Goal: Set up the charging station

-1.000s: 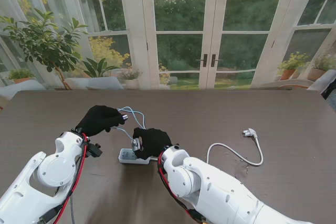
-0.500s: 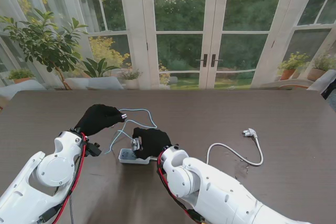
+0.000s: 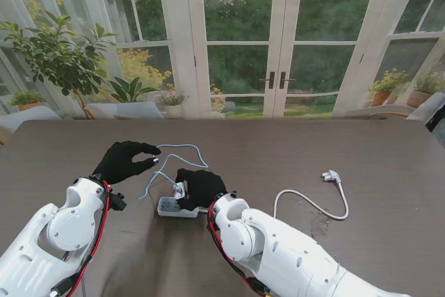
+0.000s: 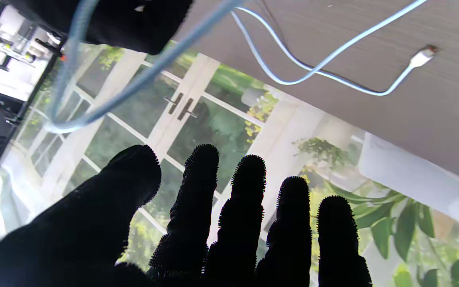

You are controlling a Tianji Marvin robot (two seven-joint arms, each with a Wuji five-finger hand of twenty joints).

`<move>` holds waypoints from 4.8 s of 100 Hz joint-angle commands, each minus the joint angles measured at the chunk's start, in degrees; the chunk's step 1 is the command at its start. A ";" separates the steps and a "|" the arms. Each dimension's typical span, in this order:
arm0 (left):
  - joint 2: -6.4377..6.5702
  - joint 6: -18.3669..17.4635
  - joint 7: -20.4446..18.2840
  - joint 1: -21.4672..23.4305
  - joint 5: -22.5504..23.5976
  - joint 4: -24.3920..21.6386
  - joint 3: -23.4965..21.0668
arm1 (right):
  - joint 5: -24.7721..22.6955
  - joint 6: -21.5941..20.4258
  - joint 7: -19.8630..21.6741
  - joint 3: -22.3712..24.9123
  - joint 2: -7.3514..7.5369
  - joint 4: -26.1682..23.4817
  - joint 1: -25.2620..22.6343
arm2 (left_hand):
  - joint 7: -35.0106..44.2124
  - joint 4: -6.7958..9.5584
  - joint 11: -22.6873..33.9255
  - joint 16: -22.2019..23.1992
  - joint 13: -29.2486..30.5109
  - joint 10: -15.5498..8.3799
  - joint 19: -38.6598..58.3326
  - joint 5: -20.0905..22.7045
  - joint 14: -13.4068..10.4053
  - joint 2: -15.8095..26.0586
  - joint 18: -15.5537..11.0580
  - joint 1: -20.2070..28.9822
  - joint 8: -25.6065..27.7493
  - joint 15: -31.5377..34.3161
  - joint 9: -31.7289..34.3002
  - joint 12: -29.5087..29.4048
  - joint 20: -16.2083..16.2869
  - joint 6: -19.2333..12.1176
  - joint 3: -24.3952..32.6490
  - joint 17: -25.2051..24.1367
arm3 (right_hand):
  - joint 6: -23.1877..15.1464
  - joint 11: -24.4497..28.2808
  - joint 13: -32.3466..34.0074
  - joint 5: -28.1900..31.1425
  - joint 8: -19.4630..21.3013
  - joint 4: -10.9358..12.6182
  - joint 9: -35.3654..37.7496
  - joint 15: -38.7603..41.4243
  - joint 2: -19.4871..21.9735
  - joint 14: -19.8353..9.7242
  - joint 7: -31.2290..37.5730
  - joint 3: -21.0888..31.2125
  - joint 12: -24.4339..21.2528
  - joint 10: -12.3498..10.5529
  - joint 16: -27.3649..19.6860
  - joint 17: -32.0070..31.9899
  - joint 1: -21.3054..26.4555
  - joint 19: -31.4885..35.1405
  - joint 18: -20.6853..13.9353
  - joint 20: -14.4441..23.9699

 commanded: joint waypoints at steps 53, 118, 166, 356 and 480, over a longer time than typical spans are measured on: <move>0.80 -4.37 0.09 -4.97 3.62 12.76 5.45 | 1.51 -1.17 -0.33 0.91 -0.78 0.49 -0.71 | 4.09 -2.40 5.43 4.24 -2.64 -0.03 -1.86 -1.40 -0.75 -18.55 -1.86 4.54 1.82 4.09 -3.62 7.70 -0.27 -7.22 12.12 -4.33 | -7.43 -0.36 1.98 8.33 2.94 1.82 1.97 1.86 3.49 -0.26 23.85 9.41 0.77 1.18 -22.24 1.47 6.70 4.03 -1.47 1.09; 2.27 -8.41 -5.62 -2.18 3.35 15.59 5.64 | 2.79 -1.71 -1.34 1.10 -1.50 1.01 -1.05 | 2.84 -2.68 5.48 6.48 -4.65 0.87 -4.56 -2.00 -0.60 -21.37 -3.08 4.41 1.82 4.10 -7.45 9.56 1.38 -9.05 13.34 -6.03 | -7.44 -0.29 1.94 8.37 2.93 1.85 1.96 1.86 3.54 -0.05 23.88 9.41 0.71 1.36 -22.28 1.39 6.78 3.88 -0.88 1.08; 1.74 -8.66 -1.38 -3.73 5.07 18.75 8.16 | 4.01 -2.17 -2.34 0.73 -2.52 2.62 -0.95 | -2.06 -2.86 7.45 7.39 -3.23 1.17 -3.20 -7.68 -0.50 -20.66 -3.20 2.47 -2.11 5.21 -6.32 11.85 3.19 -6.84 12.67 -4.87 | -7.33 -0.26 1.88 8.32 2.92 1.90 1.62 -0.23 3.41 1.13 23.87 9.25 0.47 1.56 -23.28 0.67 7.03 1.36 0.69 0.04; 1.48 -7.45 1.31 -3.27 6.31 20.77 11.51 | 8.72 -5.93 -5.24 1.07 -4.96 6.42 -2.33 | 4.69 -3.01 7.98 6.61 0.76 2.60 -1.35 -0.68 1.63 -15.87 -0.84 -0.16 -0.30 4.84 -1.46 13.64 2.98 -6.56 9.16 -2.59 | -8.28 -1.55 1.62 9.25 2.69 2.09 1.28 -11.53 2.17 5.46 23.61 9.80 -2.37 1.76 -28.88 -3.61 7.56 -6.99 5.81 -4.15; 2.04 -7.58 0.72 -3.26 8.78 20.51 11.56 | 8.17 -5.83 -9.18 0.32 -6.91 10.73 -2.56 | 2.49 -3.06 9.02 6.56 1.18 1.83 -0.32 2.47 1.10 -13.70 -1.55 -0.97 0.24 5.35 -0.49 14.34 2.26 -2.82 7.34 -2.42 | -15.64 -15.88 0.65 17.63 -1.91 0.96 7.61 -36.71 -3.79 8.76 18.30 10.12 -10.44 -1.64 -35.28 -17.47 6.02 -18.93 10.39 -9.89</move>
